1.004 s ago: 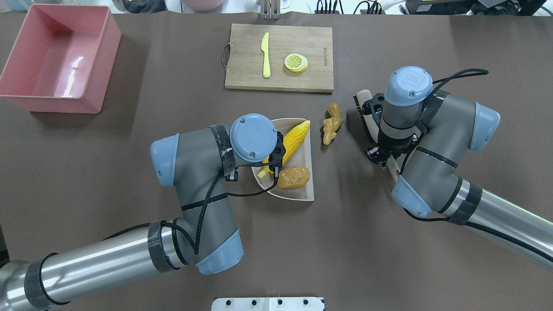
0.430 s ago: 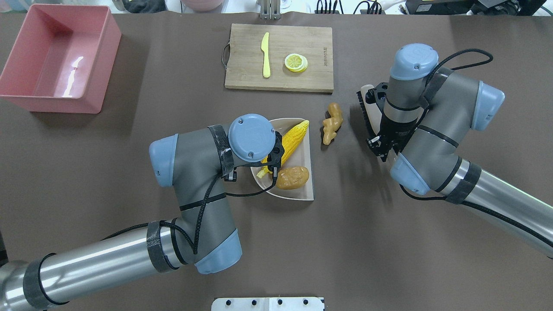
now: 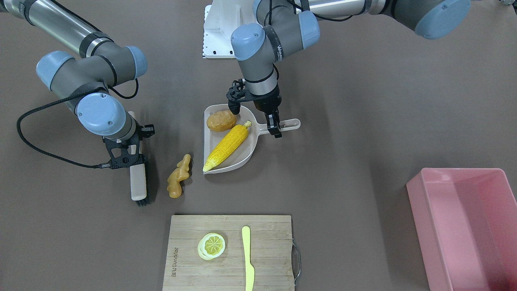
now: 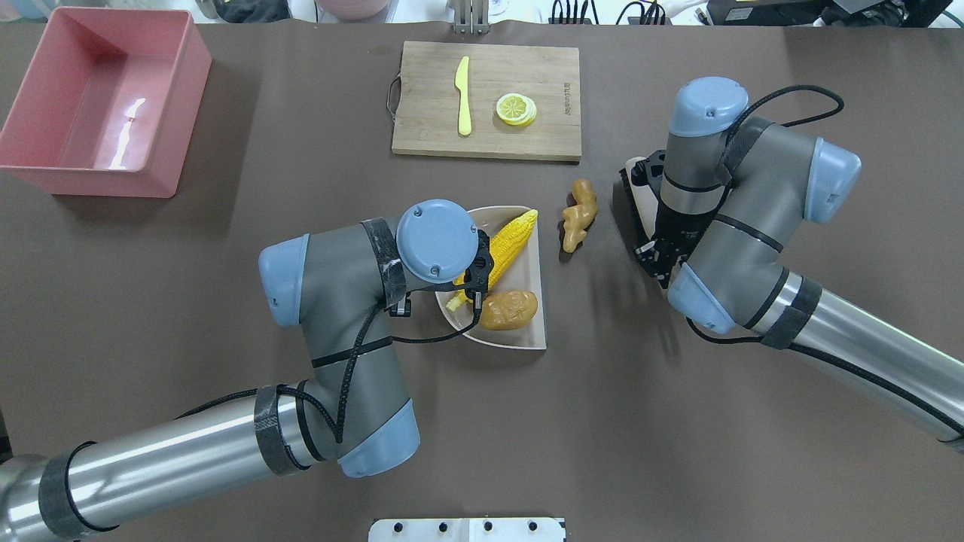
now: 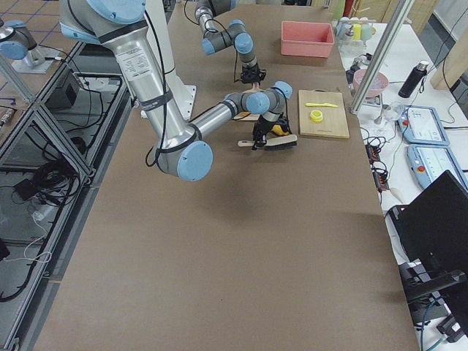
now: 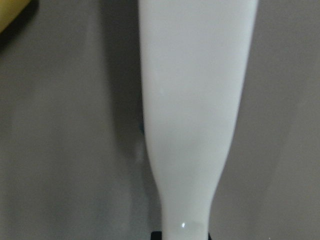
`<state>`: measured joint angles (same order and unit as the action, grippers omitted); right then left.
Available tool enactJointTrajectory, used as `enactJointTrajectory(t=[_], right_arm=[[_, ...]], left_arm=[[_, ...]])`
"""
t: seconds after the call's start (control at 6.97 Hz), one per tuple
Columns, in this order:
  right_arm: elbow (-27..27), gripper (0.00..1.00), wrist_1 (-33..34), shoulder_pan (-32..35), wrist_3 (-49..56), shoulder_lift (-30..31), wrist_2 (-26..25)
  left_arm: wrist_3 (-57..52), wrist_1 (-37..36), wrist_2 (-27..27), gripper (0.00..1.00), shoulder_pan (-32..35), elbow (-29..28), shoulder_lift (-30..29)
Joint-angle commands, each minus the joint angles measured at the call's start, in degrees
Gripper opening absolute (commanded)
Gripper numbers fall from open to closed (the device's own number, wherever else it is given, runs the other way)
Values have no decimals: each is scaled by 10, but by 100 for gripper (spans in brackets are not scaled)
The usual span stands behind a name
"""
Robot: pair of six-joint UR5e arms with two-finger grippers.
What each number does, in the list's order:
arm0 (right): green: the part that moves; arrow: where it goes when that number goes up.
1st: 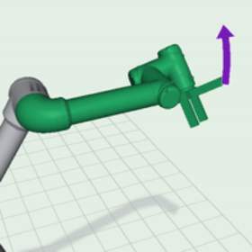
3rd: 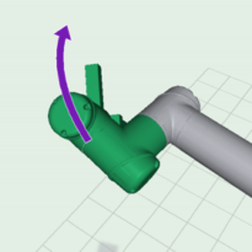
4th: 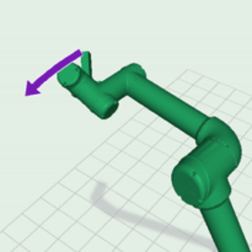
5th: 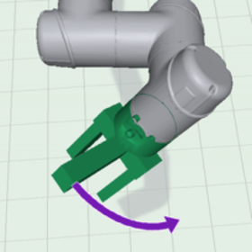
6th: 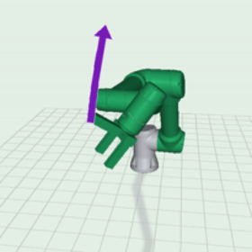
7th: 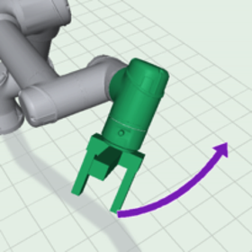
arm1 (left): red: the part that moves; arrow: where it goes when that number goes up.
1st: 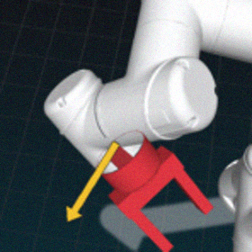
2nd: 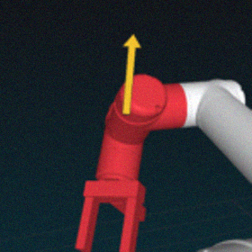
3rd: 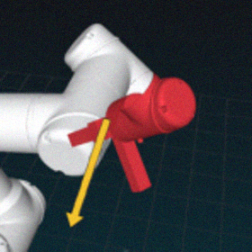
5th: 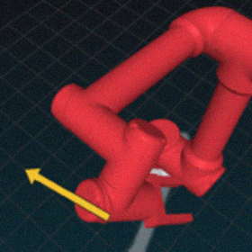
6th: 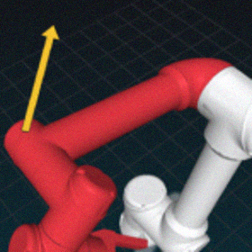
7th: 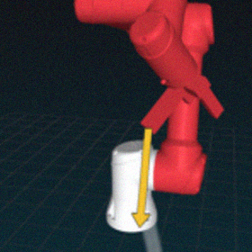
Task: Sweep and dump trash into bin
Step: 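Lower the brush behind the ginger, farther from the dustpan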
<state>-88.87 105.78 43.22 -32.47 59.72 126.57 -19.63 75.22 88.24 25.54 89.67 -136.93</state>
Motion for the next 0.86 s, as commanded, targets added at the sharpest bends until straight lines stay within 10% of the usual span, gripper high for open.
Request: enactJointTrajectory(t=[0.0, 0.72], right_arm=[[-3, 0, 49, -8, 7, -28, 0], [-9, 0, 68, -39, 7, -51, -1]], left_arm=[[-1, 0, 0, 0, 0, 3, 1], [0, 0, 0, 0, 0, 16, 14]])
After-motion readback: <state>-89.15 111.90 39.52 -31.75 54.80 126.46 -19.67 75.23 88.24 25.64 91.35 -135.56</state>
